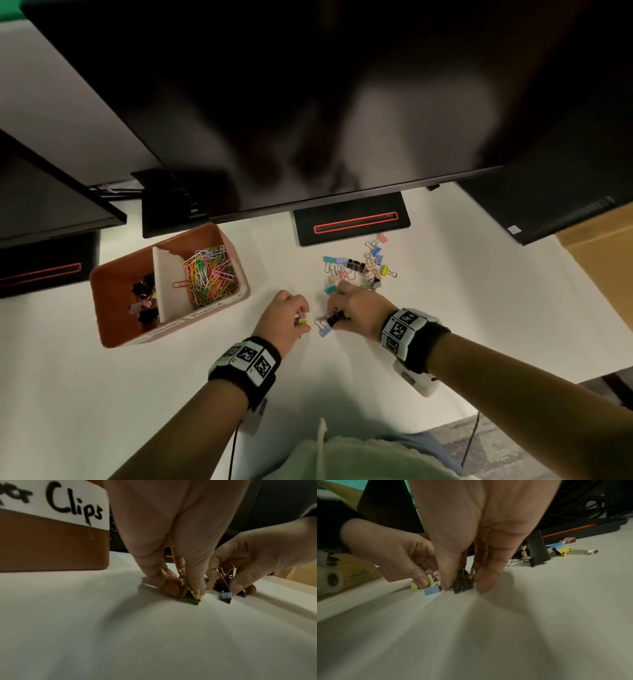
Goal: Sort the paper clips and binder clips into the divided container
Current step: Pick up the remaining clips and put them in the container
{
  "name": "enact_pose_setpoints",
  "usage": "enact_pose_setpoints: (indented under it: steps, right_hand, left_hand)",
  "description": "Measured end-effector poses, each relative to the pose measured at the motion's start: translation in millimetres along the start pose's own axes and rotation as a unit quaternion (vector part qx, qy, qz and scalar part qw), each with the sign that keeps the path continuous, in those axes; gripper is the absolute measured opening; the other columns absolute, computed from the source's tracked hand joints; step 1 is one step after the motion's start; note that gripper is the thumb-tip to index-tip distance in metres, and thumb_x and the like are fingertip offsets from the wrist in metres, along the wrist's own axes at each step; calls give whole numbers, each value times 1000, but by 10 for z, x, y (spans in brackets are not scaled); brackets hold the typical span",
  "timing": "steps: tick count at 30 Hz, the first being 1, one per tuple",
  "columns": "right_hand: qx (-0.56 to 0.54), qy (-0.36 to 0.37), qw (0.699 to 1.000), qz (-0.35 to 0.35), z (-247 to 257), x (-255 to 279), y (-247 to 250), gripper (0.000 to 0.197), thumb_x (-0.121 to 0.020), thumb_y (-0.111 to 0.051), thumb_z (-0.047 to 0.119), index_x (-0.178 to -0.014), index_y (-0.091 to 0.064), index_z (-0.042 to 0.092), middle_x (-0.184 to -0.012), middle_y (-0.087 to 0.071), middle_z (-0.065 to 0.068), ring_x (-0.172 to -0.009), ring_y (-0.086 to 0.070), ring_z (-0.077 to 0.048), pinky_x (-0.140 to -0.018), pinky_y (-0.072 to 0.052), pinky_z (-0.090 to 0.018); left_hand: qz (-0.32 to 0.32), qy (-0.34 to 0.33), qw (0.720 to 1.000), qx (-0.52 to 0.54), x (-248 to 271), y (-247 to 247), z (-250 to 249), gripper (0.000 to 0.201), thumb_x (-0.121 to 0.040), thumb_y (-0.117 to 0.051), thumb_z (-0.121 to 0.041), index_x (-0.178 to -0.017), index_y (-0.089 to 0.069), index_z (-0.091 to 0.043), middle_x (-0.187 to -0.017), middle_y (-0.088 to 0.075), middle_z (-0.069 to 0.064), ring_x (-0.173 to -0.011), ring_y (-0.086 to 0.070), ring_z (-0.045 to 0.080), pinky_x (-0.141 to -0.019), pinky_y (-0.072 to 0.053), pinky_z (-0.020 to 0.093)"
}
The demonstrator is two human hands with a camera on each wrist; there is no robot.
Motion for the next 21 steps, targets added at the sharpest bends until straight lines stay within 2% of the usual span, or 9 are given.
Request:
enact_pose_setpoints:
  steps: [6, 10, 15, 19, 21]
  right_hand:
    - [-12, 20, 1000, 2, 53, -53, 6, 26, -84, -63, 28, -103, -61, 12, -105, -57, -7, -92, -58, -28, -78, -48, -36]
    - [-30, 23, 999, 10, 98, -67, -31, 23, -82, -65, 25, -100, -62, 11, -104, -58, -6, -93, -57, -26, -79, -48, -36]
    - [-37, 39, 999, 3, 162, -74, -69, 21, -83, -65, 21, -100, -61, 9, -104, -60, -8, -94, -55, -24, -78, -42, -30]
    - [-42, 42, 998, 4, 214, -100, -104, 16, -83, -64, 15, -95, -60, 6, -100, -61, -10, -90, -56, -25, -77, -43, -31]
    - [-49, 44, 998, -5, 238, -122, -106, 13, -82, -65, 14, -92, -61, 7, -97, -62, -10, -86, -56, -24, -75, -43, -29]
  left_hand:
    - [-1, 26, 1000, 5, 63, 17, 108, 26, -73, -72, -7, -96, -60, -13, -98, -48, 3, -80, -55, 19, -81, -49, 28]
    - [-5, 46, 999, -1, 113, 29, 210, 21, -70, -75, -8, -88, -63, -9, -93, -45, 2, -79, -52, 17, -75, -41, 21]
    - [-9, 55, 998, 18, 196, 81, 303, 18, -67, -77, -7, -81, -65, -11, -89, -51, 4, -79, -54, 18, -73, -43, 22]
    - [-13, 63, 996, 68, 302, 135, 337, 19, -70, -73, -3, -71, -60, -18, -70, -59, 0, -69, -58, 18, -61, -44, 15]
    - [-22, 69, 992, 104, 376, 201, 330, 24, -71, -72, 0, -66, -59, -20, -65, -61, 2, -65, -61, 20, -62, -51, 21]
Point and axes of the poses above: each hand's wrist, its own x-axis away from the middle knuckle, its own y-axis out of the back of the hand, z = x × y, the point moved 5 cm from there along -x, towards the middle knuckle
